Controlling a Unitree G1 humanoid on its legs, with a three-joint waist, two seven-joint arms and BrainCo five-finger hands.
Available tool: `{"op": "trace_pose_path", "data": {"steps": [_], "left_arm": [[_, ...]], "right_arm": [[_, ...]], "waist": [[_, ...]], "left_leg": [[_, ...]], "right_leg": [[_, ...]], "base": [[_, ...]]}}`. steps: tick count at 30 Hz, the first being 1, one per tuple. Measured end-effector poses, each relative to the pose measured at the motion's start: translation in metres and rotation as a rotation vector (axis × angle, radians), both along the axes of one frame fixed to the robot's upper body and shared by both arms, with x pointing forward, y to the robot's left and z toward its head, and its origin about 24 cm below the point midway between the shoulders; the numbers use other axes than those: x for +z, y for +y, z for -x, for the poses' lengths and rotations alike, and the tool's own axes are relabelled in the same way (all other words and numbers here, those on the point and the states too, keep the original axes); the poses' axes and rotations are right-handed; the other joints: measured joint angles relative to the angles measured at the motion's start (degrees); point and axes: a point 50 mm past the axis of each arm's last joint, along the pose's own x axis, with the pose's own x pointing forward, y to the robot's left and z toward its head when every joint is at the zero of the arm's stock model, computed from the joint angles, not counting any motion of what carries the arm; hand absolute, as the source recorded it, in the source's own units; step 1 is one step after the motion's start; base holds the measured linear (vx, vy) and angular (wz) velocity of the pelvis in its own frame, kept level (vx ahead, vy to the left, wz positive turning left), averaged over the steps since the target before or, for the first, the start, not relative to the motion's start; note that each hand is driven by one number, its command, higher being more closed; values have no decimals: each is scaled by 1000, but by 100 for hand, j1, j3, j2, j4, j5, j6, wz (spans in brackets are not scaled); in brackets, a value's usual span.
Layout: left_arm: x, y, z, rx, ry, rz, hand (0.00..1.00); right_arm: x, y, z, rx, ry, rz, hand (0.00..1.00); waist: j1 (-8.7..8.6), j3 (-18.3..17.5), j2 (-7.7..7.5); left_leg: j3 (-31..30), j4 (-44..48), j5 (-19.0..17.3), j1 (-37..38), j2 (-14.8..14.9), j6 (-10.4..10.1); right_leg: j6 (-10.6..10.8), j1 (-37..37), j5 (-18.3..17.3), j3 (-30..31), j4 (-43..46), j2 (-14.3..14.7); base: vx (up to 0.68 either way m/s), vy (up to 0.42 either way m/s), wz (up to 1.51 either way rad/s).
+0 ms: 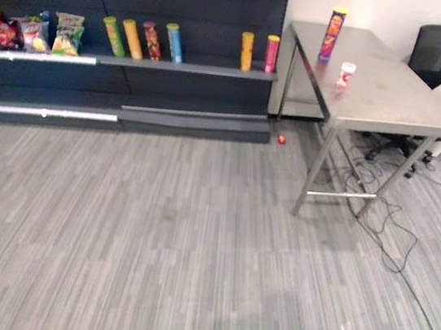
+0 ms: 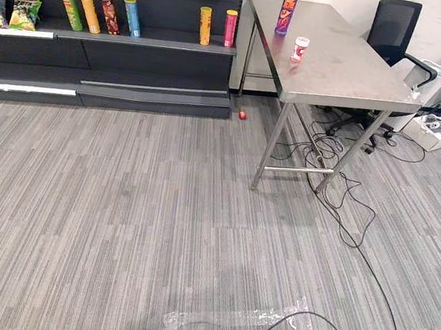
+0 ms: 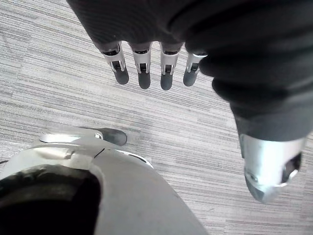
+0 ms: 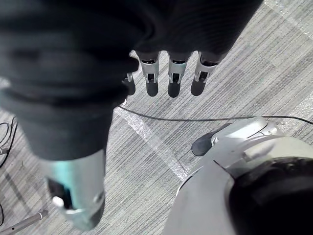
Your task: Put the gum and the chips on the shelf.
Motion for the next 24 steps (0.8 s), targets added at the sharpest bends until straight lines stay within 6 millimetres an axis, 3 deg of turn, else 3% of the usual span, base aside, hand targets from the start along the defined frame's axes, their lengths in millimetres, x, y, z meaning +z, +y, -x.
{"op": "trace_pose_path", "data": {"steps": [24], "left_arm": [[0,0,2,-2,9,3,0]], "right_arm": [[0,0,-1,0,-4,2,0]], "waist": [[-9,19,1]], "left_leg": [[161,-7,-50,45,79,-9]], "right_leg": [[26,33,48,110,-111,89]], "base": [[-9,-16,-3]]}}
